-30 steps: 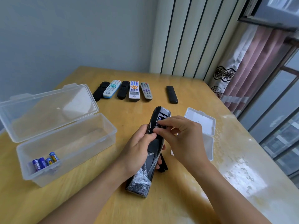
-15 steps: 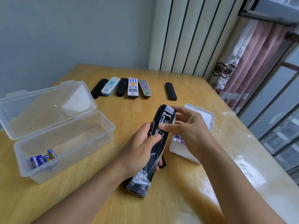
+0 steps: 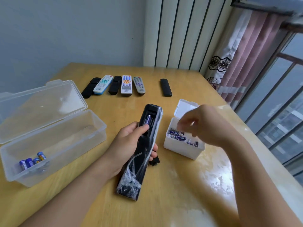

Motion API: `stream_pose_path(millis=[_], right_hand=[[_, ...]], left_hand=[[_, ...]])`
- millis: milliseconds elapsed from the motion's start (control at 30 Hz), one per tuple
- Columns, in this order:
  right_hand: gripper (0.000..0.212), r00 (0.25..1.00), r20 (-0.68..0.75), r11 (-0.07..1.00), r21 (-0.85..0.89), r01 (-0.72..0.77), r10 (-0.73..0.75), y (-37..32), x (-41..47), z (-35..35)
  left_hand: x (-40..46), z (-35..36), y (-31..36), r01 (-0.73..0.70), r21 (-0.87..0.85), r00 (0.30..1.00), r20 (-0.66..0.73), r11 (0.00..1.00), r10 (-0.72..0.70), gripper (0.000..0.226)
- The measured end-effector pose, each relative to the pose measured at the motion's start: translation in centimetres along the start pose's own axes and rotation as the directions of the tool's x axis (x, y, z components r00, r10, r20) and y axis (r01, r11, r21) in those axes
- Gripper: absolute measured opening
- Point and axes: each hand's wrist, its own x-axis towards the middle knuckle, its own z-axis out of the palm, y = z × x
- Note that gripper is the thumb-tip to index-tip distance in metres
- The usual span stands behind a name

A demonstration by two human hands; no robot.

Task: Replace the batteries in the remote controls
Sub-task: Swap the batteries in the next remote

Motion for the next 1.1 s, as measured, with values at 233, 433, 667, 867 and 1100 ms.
stream_pose_path(millis=[233,433,667,867,1100], right_hand=[[0.02,0.981,0.183,0.967,-0.256,-0.011,0.06,-0.5,0.8,2.7],[0.02,0.978,0.209,0.939,-0.341,0.049,0.025,-1.0,1.0,3.0],[0.014,0.96,-0.219,0.933,0.274,0.232,-0.174,-1.6,-0.4,0.6],[0.009,0.986,-0.161,0.623,0.768,0.149,-0.038,-3.7,0.0,4.3],[0.014,0.946,-0.324,0.881,0.441,0.171,-0.021,-4.3,0.3,6.5]], left_hand=[[0.3,-0.2,-0.7,-0.006,0.071,1.0,-0.026,0.997,0.008,0.024],[0.4,-0.2,-0.9,-0.02,0.094,0.999,-0.037,0.995,0.023,0.021],[0.6,-0.3,-1.0,-0.009,0.105,0.999,-0.046,0.994,0.014,0.02],[0.5,0.0,-0.9,-0.006,0.095,0.999,-0.042,0.995,0.01,0.019],[0.1,0.1,-0.7,-0.053,0.117,0.998,-0.017,0.992,0.055,0.017]])
